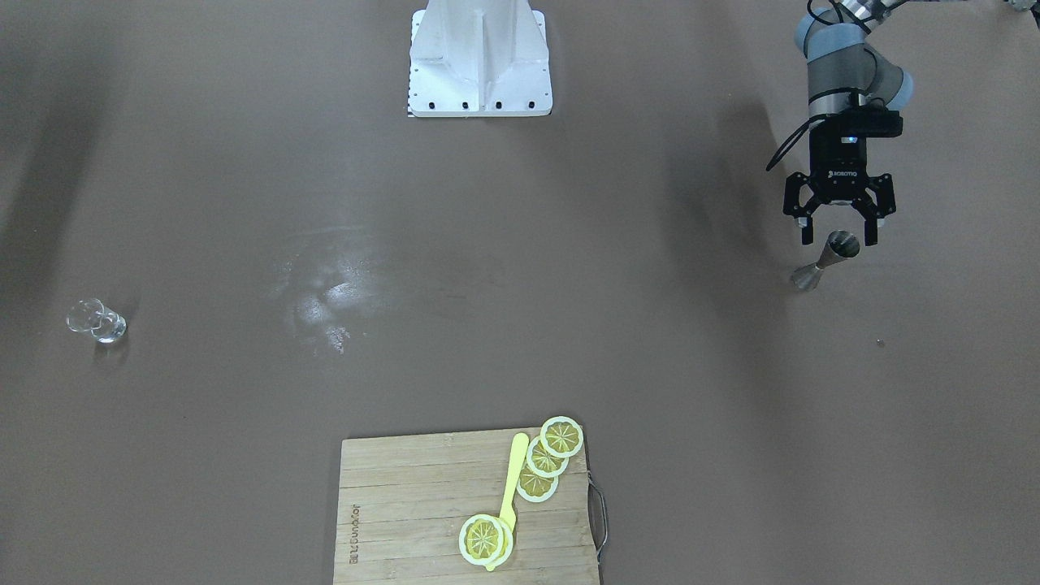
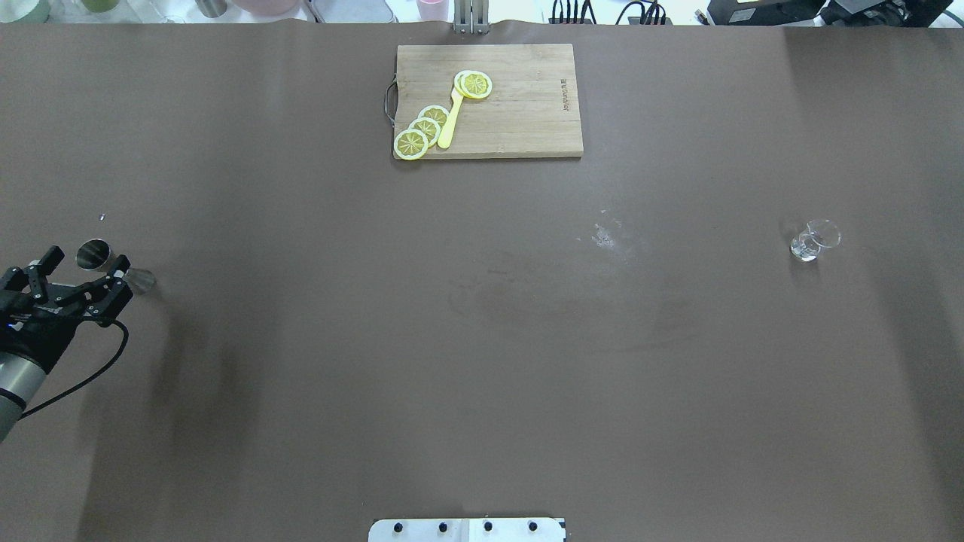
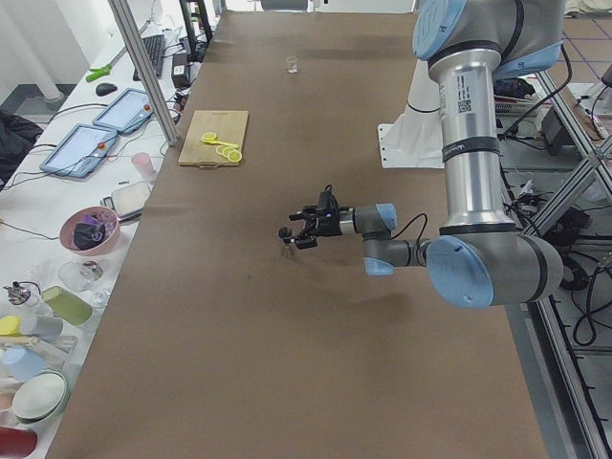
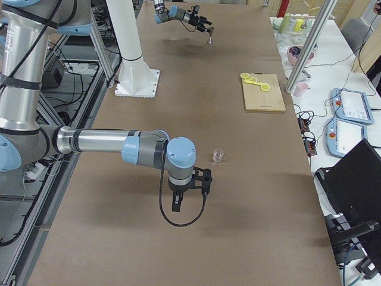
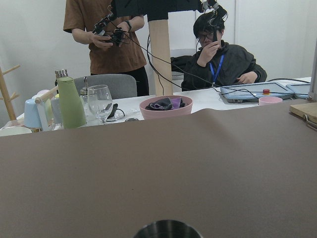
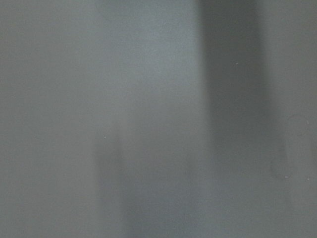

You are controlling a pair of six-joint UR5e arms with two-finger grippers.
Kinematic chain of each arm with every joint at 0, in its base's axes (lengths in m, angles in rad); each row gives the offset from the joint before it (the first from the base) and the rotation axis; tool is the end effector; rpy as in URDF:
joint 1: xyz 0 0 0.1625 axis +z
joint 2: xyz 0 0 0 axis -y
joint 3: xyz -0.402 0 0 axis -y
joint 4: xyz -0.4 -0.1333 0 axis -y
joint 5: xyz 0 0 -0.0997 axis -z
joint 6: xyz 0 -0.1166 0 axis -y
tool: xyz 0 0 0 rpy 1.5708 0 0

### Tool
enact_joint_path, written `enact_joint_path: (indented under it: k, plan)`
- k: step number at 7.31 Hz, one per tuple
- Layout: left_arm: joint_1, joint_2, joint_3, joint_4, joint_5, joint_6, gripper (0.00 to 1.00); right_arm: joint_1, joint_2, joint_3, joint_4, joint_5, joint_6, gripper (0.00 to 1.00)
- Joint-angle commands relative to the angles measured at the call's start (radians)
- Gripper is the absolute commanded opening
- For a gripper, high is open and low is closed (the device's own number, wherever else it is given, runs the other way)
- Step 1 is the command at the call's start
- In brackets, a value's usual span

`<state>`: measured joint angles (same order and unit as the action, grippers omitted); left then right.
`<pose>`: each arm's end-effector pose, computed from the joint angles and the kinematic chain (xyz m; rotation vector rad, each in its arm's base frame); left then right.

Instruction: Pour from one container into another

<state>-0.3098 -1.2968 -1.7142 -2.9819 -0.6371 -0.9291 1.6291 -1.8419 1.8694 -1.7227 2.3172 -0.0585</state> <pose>0.2954 -0.3329 0.5259 1.2348 0.6749 -0.3209 0.0762 -0.3767 0.6361 -0.0749 -0.7511 0.0462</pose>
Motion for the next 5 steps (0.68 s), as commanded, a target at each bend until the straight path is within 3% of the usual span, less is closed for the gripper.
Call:
enact_joint_path:
  k: [1,2,5]
  plan:
    - [-0.044,0.031,-0.108,0.007,-0.080,0.094,0.97,0.000,0.009,0.008,0.002,0.001,0.002,1.00]
    - [-0.081,0.031,-0.126,0.018,-0.137,0.136,0.97,0.000,0.001,0.016,0.000,0.026,0.000,1.00]
    - [-0.251,-0.005,-0.214,0.191,-0.443,0.150,0.96,0.000,-0.003,0.013,0.002,0.042,0.000,1.00]
